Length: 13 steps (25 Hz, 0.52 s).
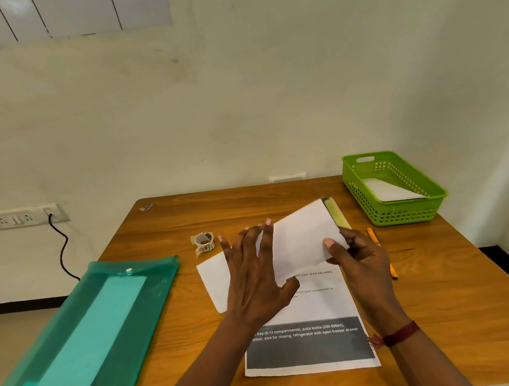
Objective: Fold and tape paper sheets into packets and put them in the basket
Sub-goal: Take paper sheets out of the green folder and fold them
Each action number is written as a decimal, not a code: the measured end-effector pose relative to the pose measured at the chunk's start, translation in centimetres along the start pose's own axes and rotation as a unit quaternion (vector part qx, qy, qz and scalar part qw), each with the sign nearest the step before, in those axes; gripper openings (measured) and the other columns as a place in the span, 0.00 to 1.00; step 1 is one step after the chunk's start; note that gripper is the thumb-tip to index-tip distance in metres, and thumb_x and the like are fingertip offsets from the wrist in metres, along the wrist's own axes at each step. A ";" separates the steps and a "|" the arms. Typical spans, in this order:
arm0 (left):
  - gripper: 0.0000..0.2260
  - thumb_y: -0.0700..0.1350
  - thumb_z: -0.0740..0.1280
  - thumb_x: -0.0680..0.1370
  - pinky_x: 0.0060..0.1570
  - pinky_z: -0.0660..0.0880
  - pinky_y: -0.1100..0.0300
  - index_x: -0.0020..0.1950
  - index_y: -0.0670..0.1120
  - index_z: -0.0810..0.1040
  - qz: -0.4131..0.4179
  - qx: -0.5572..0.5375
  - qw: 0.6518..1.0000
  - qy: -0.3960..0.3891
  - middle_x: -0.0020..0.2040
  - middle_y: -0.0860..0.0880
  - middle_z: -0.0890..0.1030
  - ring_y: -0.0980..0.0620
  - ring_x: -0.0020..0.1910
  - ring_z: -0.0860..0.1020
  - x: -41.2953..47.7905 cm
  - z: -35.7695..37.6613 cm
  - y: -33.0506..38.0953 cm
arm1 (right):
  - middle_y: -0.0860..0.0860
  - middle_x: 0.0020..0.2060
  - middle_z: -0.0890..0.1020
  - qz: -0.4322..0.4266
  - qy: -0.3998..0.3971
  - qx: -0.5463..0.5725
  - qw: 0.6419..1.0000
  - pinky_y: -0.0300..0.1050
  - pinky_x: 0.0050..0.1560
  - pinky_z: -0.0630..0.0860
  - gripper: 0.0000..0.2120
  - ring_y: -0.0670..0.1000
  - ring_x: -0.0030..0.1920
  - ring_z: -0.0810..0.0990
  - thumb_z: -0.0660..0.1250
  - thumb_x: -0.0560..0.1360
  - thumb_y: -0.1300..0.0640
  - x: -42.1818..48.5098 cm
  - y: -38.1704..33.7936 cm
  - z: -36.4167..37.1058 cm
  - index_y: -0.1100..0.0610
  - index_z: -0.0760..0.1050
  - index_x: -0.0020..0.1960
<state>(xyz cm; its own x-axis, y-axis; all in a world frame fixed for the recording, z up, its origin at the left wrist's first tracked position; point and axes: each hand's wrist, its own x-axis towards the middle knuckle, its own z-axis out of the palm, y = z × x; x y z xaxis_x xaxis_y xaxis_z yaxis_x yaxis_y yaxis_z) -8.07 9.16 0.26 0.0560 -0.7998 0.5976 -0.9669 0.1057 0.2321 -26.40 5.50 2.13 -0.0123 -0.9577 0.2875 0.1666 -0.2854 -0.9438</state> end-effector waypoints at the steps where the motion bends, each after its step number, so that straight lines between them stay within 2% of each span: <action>1: 0.50 0.66 0.69 0.66 0.70 0.55 0.30 0.79 0.49 0.48 -0.011 -0.017 1.000 0.006 0.72 0.43 0.64 0.41 0.73 0.62 0.3 0.0 0.2 | 0.48 0.50 0.85 -0.023 -0.004 -0.008 1.000 0.44 0.45 0.82 0.12 0.50 0.50 0.84 0.72 0.73 0.60 0.4 -0.6 0.2 0.51 0.80 0.55; 5: 0.52 0.69 0.67 0.67 0.70 0.58 0.32 0.79 0.50 0.43 -0.053 -0.082 0.994 0.045 0.74 0.46 0.59 0.44 0.73 0.58 1.4 -0.5 1.5 | 0.47 0.56 0.83 -0.115 -0.037 -0.027 0.992 0.43 0.47 0.80 0.17 0.47 0.55 0.82 0.71 0.74 0.64 2.4 -3.4 1.4 0.49 0.78 0.60; 7: 0.55 0.71 0.68 0.65 0.72 0.59 0.37 0.79 0.51 0.41 -0.087 -0.119 0.988 0.045 0.75 0.48 0.56 0.47 0.73 0.56 2.0 -1.2 2.0 | 0.46 0.56 0.83 -0.146 -0.052 -0.031 0.987 0.45 0.47 0.81 0.20 0.47 0.52 0.82 0.70 0.75 0.64 3.3 -4.6 2.1 0.45 0.77 0.61; 8: 0.57 0.73 0.69 0.63 0.72 0.60 0.44 0.79 0.52 0.41 -0.113 -0.143 0.983 0.037 0.75 0.49 0.56 0.50 0.72 0.56 2.3 -1.7 2.1 | 0.46 0.54 0.83 -0.154 -0.057 -0.036 0.986 0.51 0.45 0.81 0.21 0.51 0.47 0.83 0.70 0.76 0.64 3.8 -4.9 2.3 0.43 0.76 0.63; 10: 0.57 0.74 0.69 0.61 0.63 0.65 0.58 0.80 0.52 0.45 -0.154 -0.200 0.967 0.029 0.73 0.48 0.59 0.57 0.66 0.60 2.9 -2.9 2.3 | 0.52 0.49 0.84 -0.166 -0.075 -0.052 0.982 0.63 0.42 0.79 0.23 0.66 0.41 0.78 0.69 0.76 0.63 4.6 -5.4 2.6 0.41 0.74 0.66; 11: 0.53 0.72 0.69 0.62 0.58 0.68 0.62 0.79 0.53 0.50 -0.160 -0.229 0.960 0.031 0.70 0.50 0.63 0.59 0.63 0.63 3.2 -3.4 2.3 | 0.57 0.47 0.82 -0.168 -0.088 -0.057 0.980 0.67 0.43 0.77 0.24 0.70 0.41 0.76 0.69 0.76 0.63 4.9 -5.5 2.8 0.41 0.73 0.67; 13: 0.38 0.67 0.71 0.68 0.47 0.73 0.68 0.73 0.58 0.61 -0.168 -0.302 0.937 0.051 0.63 0.56 0.72 0.63 0.55 0.71 4.0 -4.6 2.3 | 0.64 0.45 0.79 -0.169 -0.107 -0.059 0.978 0.66 0.43 0.77 0.27 0.67 0.39 0.75 0.69 0.76 0.64 5.2 -5.9 3.2 0.43 0.71 0.69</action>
<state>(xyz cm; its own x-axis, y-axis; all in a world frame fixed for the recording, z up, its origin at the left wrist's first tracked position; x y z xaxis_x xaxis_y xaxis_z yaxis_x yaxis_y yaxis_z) -8.91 8.93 6.64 0.3858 -0.7902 0.4762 -0.5754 0.1974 0.7937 -24.33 2.28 9.71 0.1621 -0.7823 0.6014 0.0727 -0.5984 -0.7979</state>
